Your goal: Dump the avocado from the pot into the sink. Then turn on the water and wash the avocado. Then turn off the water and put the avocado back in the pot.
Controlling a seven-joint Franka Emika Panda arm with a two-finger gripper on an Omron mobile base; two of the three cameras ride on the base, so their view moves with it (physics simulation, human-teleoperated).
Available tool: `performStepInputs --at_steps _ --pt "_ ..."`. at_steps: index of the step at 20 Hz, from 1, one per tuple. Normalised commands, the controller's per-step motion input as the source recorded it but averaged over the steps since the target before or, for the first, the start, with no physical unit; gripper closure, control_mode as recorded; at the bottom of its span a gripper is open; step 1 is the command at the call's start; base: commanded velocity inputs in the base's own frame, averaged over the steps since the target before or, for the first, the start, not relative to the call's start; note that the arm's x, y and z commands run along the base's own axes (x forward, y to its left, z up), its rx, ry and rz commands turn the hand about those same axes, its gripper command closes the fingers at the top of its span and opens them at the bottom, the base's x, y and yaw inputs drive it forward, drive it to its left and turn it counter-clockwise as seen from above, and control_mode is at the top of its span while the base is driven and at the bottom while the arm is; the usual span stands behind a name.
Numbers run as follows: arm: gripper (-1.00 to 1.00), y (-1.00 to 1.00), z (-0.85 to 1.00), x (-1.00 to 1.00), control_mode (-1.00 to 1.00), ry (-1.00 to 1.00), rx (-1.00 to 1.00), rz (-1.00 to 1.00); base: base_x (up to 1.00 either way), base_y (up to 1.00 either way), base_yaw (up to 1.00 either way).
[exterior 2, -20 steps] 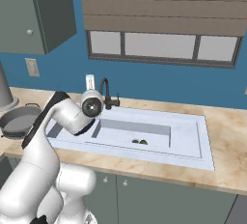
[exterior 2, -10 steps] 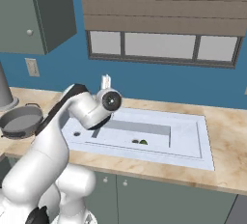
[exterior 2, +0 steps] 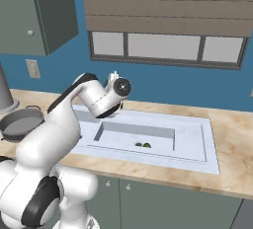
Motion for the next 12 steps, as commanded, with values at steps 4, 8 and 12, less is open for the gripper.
performStepInputs --at_steps 4,8,12 --pt "-1.00 0.00 -0.24 0.12 -1.00 0.12 0.00 0.05 0.00 0.00 0.00" --pt "-1.00 0.00 -0.25 0.09 -1.00 0.10 0.00 0.04 0.00 0.00 0.00" --pt "-1.00 0.04 -0.25 0.12 -1.00 0.06 0.00 0.03 0.00 0.00 0.00"
